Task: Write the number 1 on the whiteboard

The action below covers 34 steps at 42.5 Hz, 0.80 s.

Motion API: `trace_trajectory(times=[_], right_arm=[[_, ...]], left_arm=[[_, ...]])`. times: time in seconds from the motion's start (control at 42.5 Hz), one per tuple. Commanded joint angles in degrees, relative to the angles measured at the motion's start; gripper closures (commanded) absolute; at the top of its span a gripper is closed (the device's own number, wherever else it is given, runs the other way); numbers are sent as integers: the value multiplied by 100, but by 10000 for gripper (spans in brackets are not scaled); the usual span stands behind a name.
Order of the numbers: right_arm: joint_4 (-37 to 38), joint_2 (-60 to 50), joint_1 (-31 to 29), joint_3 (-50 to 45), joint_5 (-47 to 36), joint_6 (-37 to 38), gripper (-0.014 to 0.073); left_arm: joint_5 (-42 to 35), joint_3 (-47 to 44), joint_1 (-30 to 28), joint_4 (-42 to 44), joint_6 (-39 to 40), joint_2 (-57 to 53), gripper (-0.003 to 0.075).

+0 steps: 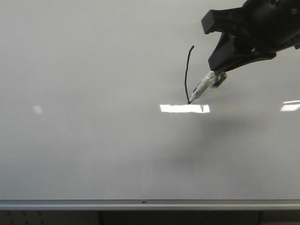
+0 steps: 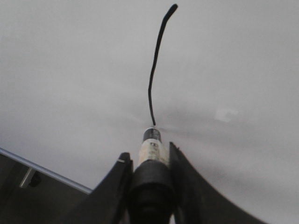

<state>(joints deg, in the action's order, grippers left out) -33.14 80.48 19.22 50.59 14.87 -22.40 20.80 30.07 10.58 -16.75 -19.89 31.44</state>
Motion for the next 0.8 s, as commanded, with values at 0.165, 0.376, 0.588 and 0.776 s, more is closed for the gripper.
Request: trace_trajectory(times=[0.165, 0.376, 0.588, 0.776], right_arm=[[355, -1511, -41, 927, 2092, -63, 680], [542, -1541, -41, 1825, 4011, -69, 680], [77, -1530, -11, 1852, 4375, -802, 680], [-1220, -1530, -11, 1852, 4574, -1965, 680]], left_arm=[[-477, 161, -11, -68, 56, 15, 741], [-268, 196, 295, -129, -456, 38, 603], [14, 344, 1299, -198, -544, 315, 73], [575, 1045, 2692, -210, -557, 1102, 49]])
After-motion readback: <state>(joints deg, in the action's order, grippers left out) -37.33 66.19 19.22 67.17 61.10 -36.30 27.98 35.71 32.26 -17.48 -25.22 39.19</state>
